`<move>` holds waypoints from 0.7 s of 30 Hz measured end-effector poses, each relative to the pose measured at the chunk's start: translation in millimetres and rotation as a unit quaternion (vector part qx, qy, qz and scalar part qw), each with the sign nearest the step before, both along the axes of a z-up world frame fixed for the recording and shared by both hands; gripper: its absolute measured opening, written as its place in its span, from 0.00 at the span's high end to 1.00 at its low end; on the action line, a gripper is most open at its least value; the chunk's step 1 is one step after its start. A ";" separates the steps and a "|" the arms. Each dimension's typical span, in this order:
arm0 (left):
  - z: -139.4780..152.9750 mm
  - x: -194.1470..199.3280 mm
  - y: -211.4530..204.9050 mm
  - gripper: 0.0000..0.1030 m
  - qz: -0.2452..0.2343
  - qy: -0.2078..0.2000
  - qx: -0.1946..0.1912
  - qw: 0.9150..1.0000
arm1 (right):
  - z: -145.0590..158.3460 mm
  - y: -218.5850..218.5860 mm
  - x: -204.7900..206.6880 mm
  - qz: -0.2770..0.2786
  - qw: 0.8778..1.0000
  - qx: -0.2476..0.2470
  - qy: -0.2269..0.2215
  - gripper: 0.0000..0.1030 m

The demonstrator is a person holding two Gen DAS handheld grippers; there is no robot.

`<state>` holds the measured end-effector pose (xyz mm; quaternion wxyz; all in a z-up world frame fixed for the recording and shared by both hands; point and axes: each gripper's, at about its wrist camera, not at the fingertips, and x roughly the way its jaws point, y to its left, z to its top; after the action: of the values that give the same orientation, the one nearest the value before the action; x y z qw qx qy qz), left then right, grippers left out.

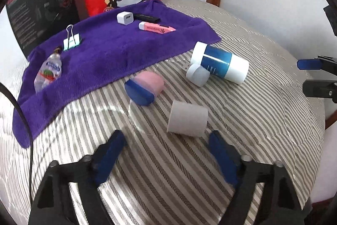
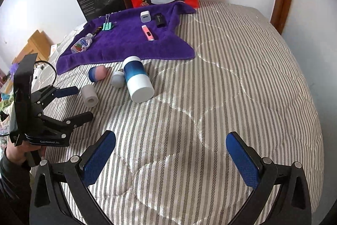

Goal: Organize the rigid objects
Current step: 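Withdraw both tools from the towel toward the remaining items, then grasp the white tape roll with the left tool while the right tool grasps the blue-white cylinder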

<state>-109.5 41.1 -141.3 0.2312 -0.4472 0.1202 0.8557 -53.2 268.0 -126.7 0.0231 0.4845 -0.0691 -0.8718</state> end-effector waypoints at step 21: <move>14.2 16.8 -14.0 0.71 -0.012 0.017 0.017 1.000 | -11.2 -21.9 -28.4 0.055 0.998 0.025 0.025 0.00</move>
<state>-92.7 27.1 -127.1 0.2468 -0.4272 0.1153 0.8622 -81.6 246.0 -137.9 0.0609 0.4657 -0.0203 -0.8826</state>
